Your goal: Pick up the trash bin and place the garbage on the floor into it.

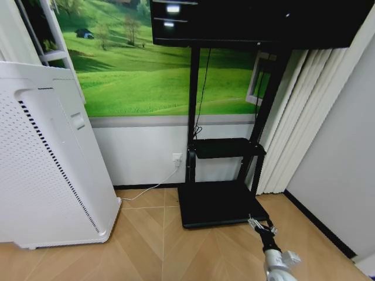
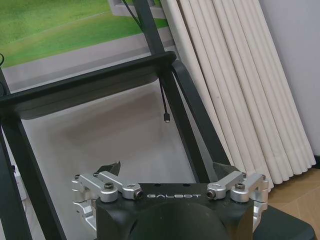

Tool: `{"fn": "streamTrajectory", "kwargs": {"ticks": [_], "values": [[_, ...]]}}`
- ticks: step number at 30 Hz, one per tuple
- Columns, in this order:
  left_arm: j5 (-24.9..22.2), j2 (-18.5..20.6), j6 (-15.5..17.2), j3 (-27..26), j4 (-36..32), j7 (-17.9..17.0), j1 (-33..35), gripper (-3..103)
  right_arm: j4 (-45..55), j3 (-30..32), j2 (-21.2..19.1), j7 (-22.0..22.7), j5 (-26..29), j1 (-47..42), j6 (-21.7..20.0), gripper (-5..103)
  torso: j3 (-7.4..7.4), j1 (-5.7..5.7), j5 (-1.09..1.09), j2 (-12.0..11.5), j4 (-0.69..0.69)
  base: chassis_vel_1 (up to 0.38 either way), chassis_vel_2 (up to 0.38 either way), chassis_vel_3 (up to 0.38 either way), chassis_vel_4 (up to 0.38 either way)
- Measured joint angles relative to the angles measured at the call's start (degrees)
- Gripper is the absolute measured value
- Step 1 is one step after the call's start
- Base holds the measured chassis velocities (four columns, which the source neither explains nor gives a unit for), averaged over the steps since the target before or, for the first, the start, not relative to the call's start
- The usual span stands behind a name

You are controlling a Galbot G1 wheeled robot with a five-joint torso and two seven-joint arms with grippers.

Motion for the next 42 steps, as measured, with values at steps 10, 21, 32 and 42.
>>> {"fn": "streamTrajectory", "kwargs": {"ticks": [10, 21, 32, 42], "values": [[3.41, -0.76, -1.18, 2.15, 0.98, -0.75, 0.37, 17, 0.87, -0.37, 1.07, 0.07, -0.02, 0.14, -0.54, 100, 0.00, 0.00, -0.06, 0.00, 0.00, 0.000, 0.000, 0.000, 0.000], [2.25, -0.41, -3.32, -0.48, 0.82, -1.00, 2.28, 37, -1.07, -0.90, 1.42, 0.47, 0.70, 1.75, -0.87, 100, 0.00, 0.00, -0.04, 0.00, -0.01, 0.000, 0.000, 0.000, 0.000], [2.22, -1.28, -3.88, -0.46, 0.63, -1.12, 2.51, 5, -3.08, -0.76, 1.05, 0.51, 1.41, 2.40, -0.11, 100, 0.00, 0.00, -0.04, 0.00, -0.01, 0.000, 0.000, 0.000, 0.000], [2.20, -1.80, -6.19, -1.01, 1.04, -2.58, 3.06, 13, -4.58, -0.82, 0.62, 0.54, 1.81, 3.98, -0.09, 100, 0.00, 0.00, -0.04, 0.00, 0.01, 0.000, 0.000, 0.000, 0.000]]}}
